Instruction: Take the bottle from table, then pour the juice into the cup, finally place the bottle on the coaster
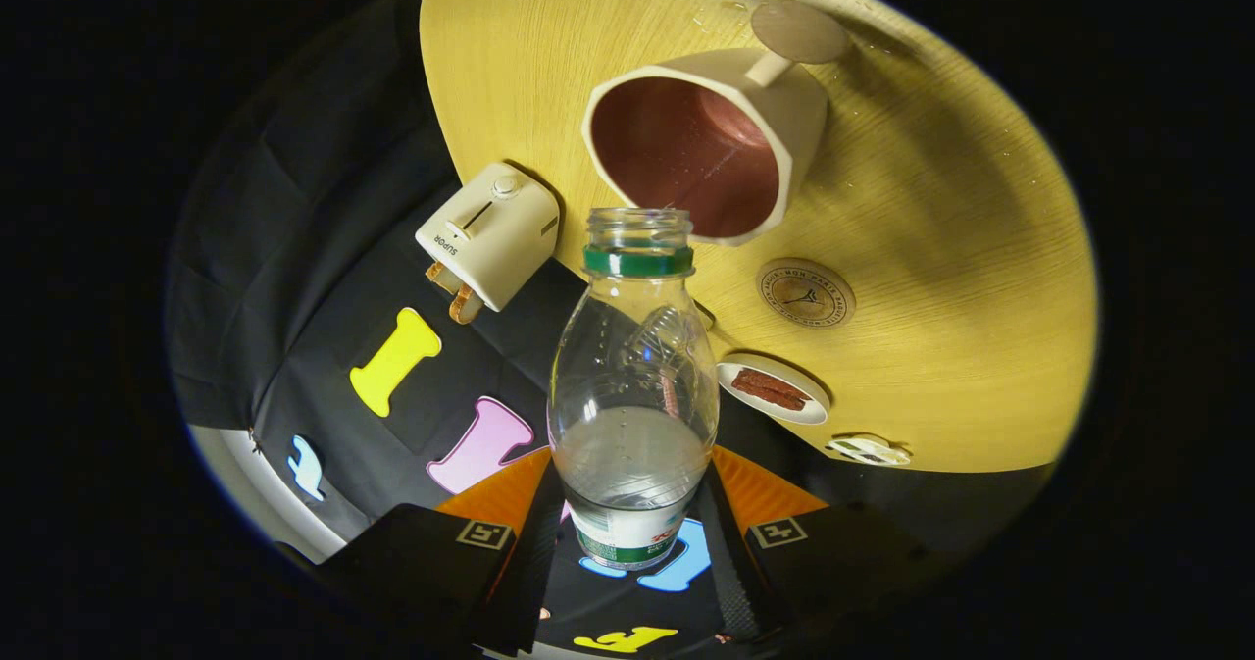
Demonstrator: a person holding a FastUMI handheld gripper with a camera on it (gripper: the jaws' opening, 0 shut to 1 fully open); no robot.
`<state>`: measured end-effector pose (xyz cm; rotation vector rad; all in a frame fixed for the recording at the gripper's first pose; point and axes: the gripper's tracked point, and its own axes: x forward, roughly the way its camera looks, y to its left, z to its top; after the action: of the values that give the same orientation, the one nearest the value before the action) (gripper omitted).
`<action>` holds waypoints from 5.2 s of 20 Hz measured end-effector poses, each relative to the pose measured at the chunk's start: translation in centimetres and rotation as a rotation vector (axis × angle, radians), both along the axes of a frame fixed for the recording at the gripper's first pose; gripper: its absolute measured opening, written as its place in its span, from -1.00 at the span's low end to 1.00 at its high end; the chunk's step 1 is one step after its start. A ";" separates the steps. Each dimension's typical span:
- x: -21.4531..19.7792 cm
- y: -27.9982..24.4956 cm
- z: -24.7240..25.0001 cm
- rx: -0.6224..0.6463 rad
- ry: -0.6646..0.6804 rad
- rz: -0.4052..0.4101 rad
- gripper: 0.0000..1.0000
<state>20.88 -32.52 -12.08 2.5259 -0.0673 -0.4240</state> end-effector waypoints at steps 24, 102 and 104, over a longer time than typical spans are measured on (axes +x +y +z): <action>-1.6 3.8 0.1 -0.438 0.110 0.147 0.45; -11.4 18.5 6.1 -2.433 0.464 0.445 0.95; -13.1 20.1 6.5 -2.414 0.435 0.443 0.95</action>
<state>7.77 -12.40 -5.56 0.0340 0.1061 -0.2720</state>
